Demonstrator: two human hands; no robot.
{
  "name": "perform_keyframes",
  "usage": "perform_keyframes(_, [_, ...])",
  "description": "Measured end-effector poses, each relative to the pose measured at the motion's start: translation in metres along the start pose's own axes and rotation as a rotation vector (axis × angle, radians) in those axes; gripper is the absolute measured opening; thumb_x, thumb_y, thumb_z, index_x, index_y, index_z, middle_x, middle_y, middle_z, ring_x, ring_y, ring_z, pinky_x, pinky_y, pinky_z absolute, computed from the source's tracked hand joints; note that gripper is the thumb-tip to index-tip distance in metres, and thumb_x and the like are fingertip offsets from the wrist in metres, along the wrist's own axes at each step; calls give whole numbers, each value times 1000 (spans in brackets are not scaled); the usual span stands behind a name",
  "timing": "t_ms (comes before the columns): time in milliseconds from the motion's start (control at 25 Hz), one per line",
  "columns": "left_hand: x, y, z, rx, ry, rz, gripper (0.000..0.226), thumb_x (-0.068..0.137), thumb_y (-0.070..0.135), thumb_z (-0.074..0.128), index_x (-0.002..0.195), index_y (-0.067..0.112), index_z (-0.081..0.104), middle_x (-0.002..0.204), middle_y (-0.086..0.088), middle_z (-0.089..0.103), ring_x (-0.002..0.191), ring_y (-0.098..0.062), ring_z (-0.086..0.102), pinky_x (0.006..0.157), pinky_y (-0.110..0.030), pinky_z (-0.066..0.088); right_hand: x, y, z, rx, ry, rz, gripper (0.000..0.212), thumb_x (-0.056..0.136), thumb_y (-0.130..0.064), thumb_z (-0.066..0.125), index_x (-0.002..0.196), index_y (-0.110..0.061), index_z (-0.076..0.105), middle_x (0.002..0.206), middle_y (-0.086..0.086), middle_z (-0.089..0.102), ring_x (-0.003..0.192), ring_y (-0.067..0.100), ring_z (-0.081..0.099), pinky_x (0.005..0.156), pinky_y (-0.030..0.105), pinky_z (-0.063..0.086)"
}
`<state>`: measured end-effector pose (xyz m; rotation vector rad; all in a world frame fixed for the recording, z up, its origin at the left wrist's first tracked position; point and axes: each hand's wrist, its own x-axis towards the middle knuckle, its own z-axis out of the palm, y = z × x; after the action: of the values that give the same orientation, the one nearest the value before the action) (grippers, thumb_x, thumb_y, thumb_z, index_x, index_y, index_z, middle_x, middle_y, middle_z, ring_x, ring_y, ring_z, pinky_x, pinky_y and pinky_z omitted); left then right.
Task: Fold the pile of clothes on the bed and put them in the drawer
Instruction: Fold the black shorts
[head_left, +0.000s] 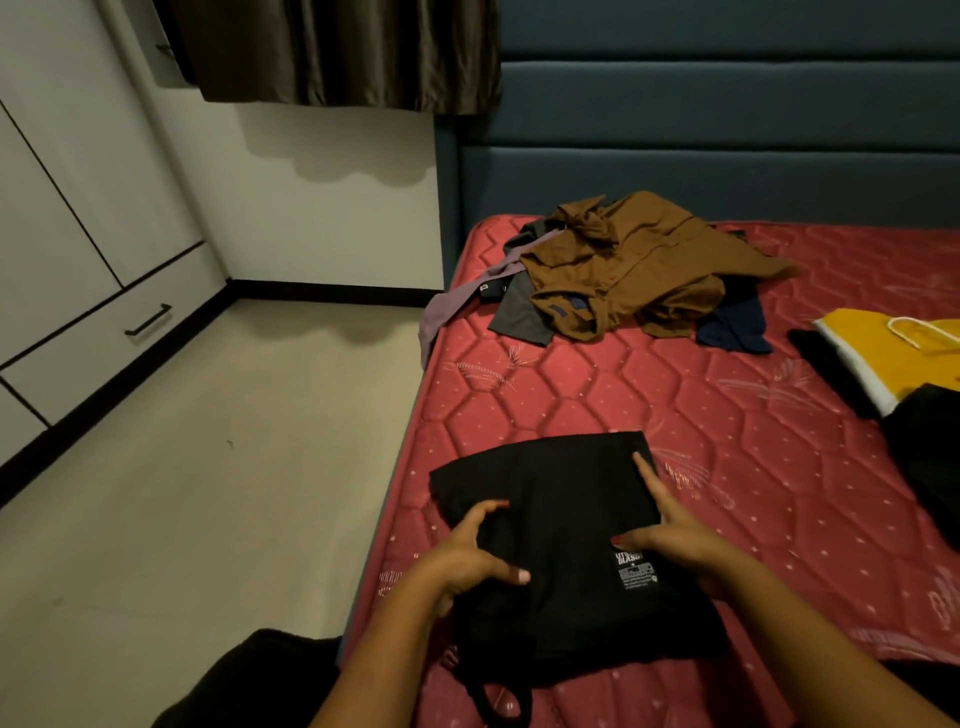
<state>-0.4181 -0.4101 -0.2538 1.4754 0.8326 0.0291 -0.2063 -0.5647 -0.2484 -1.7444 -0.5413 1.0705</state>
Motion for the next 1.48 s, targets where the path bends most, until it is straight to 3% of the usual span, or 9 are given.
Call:
perform_keyframes(200, [-16, 23, 5, -288, 150, 88, 46, 70, -10, 75, 102, 19, 61, 105, -9, 64, 81, -16, 66, 61, -23, 54, -6, -30, -22, 61, -77, -18, 77, 77, 19, 58, 130, -36, 56, 124, 4, 65, 109, 26, 64, 89, 35, 52])
perform_keyframes(560, [2, 138, 82, -247, 0, 250, 77, 62, 7, 83, 128, 30, 52, 120, -8, 59, 98, -25, 66, 74, -31, 57, -45, -91, -139, -52, 105, -160, 80, 79, 18, 55, 140, -34, 44, 132, 0, 55, 110, 19, 59, 81, 23, 51])
perform_keyframes(760, [59, 217, 215, -90, -217, 327, 105, 75, -18, 66, 152, 31, 14, 113, 0, 58, 96, -19, 62, 72, -24, 57, -74, -97, -272, -519, 390, -261, 86, 76, 21, 48, 150, -19, 28, 150, 8, 23, 143, 15, 18, 104, 10, 15])
perform_keyframes(960, [124, 262, 356, 24, -341, 422, 120, 72, -13, 70, 150, 41, -3, 145, -2, 40, 111, -14, 55, 80, -24, 55, -94, -61, -417, -722, 671, -245, 97, 72, 16, 44, 144, -46, 28, 161, 2, 7, 144, 22, 25, 114, 32, 29])
perform_keyframes(1080, [159, 263, 424, 170, -325, 484, 128, 59, 6, 80, 147, 53, -1, 155, -5, 19, 134, -22, 39, 101, -39, 47, -102, -22, -470, -759, 778, -113, 97, 75, 11, 46, 146, -52, 23, 161, -4, 3, 137, 29, 37, 97, 42, 46])
perform_keyframes(1160, [175, 248, 459, 323, -282, 464, 119, 68, 1, 77, 151, 41, 2, 157, -9, 3, 141, -25, 27, 109, -36, 38, -99, 20, -488, -792, 785, 81, 93, 83, 2, 51, 143, -58, 12, 161, -1, 0, 130, 36, 43, 92, 43, 48])
perform_keyframes(1280, [192, 207, 479, 570, -153, 319, 100, 79, 17, 73, 152, 37, 9, 159, -10, -10, 145, -35, 15, 116, -34, 23, -85, 75, -485, -866, 837, 463, 76, 96, -22, 50, 145, -56, 3, 160, 0, -16, 141, 38, 21, 108, 55, 32])
perform_keyframes(1400, [204, 183, 483, 596, -53, 188, 83, 84, 36, 65, 149, 45, 15, 159, -15, 6, 144, -37, 11, 115, -36, 16, -57, 83, -462, -983, 947, 379, 54, 99, -50, 31, 149, -47, 9, 161, -3, -8, 147, 33, -2, 114, 60, 7])
perform_keyframes(1480, [208, 177, 489, 516, -53, 216, 77, 84, 31, 63, 148, 44, 22, 153, -15, 23, 139, -32, 25, 110, -32, 29, -35, 79, -442, -990, 858, 301, 59, 95, -65, 21, 150, -46, 10, 162, -5, -2, 148, 30, -4, 114, 58, -1])
